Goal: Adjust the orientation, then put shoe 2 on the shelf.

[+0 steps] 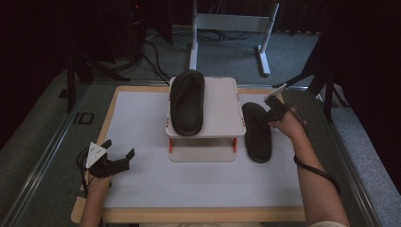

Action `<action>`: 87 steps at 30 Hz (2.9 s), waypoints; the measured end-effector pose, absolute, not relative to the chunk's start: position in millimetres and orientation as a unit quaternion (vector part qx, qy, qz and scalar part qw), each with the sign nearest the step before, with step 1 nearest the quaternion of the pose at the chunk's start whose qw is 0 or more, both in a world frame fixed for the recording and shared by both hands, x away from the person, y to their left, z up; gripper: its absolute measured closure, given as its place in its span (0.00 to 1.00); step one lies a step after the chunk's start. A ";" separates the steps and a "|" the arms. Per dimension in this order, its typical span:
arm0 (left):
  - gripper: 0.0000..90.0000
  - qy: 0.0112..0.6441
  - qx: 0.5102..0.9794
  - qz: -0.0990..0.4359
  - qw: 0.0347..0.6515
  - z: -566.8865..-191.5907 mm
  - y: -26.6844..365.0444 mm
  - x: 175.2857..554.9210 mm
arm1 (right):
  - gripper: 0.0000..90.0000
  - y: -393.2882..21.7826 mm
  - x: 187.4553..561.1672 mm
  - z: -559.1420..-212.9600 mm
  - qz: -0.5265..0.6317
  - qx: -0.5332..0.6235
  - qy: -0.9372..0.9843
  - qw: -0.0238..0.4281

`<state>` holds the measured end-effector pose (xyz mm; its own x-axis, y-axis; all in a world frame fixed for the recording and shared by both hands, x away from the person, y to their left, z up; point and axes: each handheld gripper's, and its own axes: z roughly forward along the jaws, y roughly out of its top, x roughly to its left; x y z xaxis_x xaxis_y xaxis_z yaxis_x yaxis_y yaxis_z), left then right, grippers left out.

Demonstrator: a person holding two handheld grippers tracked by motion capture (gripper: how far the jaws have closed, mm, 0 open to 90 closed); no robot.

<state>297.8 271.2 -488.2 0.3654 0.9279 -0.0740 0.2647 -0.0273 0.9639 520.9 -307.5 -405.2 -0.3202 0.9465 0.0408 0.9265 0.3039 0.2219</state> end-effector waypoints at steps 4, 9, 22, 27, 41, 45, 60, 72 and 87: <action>0.00 0.465 0.641 0.319 0.521 -488.2 271.2 297.7 | 0.83 -307.0 521.8 -402.5 0.096 0.595 0.796 0.049; 0.00 0.466 0.641 0.317 0.521 -488.2 271.4 297.7 | 0.83 -307.0 520.1 -397.5 0.104 0.598 0.793 0.053; 0.00 0.464 0.643 0.323 0.516 -488.1 269.6 297.0 | 0.83 -321.5 507.0 -367.1 0.111 0.606 0.785 0.063; 0.00 0.466 0.641 0.322 0.518 -488.2 270.0 297.0 | 0.84 -324.4 502.7 -351.7 0.116 0.608 0.783 0.060; 0.00 0.469 0.640 0.323 0.516 -488.2 269.7 297.2 | 0.84 -327.2 498.1 -298.5 0.128 0.606 0.780 0.086; 0.00 0.467 0.641 0.325 0.515 -488.2 269.2 296.9 | 0.85 -327.1 496.2 -277.8 0.149 0.605 0.777 0.092; 0.00 0.469 0.641 0.324 0.515 -488.2 269.3 297.2 | 0.85 -295.5 496.3 -224.1 0.164 0.587 0.785 0.106; 0.00 0.469 0.641 0.324 0.514 -488.1 269.2 297.2 | 0.85 -251.0 500.5 -212.8 0.172 0.567 0.800 0.098; 0.00 0.468 0.642 0.320 0.517 -488.1 269.7 297.4 | 0.85 -190.9 510.1 -220.8 0.153 0.546 0.820 0.079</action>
